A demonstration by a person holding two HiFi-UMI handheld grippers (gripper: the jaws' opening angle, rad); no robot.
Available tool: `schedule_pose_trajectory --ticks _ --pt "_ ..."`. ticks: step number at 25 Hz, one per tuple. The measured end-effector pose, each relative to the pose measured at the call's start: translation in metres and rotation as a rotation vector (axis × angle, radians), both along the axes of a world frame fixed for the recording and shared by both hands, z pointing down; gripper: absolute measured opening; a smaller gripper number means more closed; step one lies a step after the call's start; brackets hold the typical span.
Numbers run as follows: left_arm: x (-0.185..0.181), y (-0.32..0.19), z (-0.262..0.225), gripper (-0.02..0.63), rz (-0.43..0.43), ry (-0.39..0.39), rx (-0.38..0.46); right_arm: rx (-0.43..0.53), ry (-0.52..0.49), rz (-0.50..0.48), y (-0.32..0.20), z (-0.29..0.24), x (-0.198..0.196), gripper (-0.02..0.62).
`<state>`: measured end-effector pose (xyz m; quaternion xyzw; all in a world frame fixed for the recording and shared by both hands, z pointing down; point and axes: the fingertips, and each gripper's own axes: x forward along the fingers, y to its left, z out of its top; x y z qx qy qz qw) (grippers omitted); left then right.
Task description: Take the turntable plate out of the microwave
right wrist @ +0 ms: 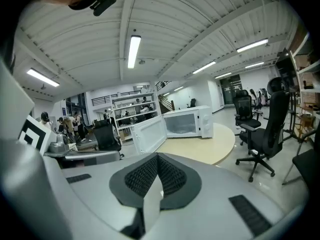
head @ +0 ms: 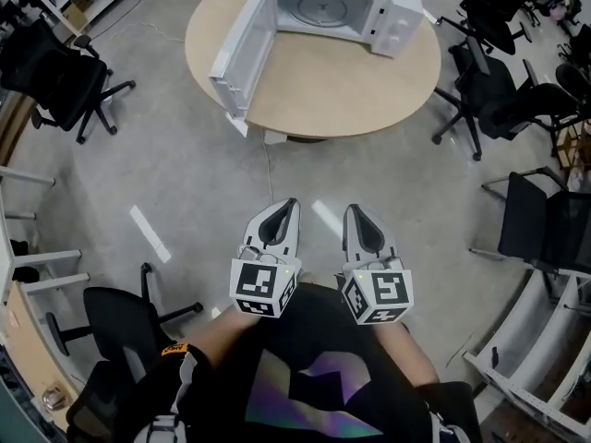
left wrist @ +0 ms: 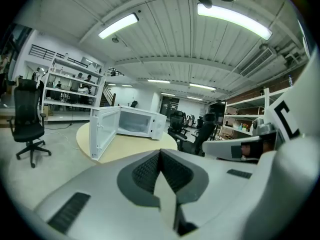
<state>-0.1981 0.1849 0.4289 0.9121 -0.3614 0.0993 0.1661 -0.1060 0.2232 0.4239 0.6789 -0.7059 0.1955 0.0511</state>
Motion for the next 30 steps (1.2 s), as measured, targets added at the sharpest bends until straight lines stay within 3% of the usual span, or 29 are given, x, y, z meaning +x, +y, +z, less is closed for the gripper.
schedule_pose_trajectory --ticks 9,17,30 --pt "0.006 -0.077 -0.018 0.048 0.054 0.085 -0.001 -0.006 0.067 0.059 -0.074 -0.017 0.002 0.017" --pt "0.004 -0.109 -0.024 0.048 0.119 0.138 -0.013 -0.004 0.093 0.119 -0.107 -0.026 -0.001 0.017" --pt "-0.003 -0.134 -0.012 0.048 0.051 0.135 -0.036 -0.006 0.062 0.060 -0.147 -0.013 0.004 0.017"
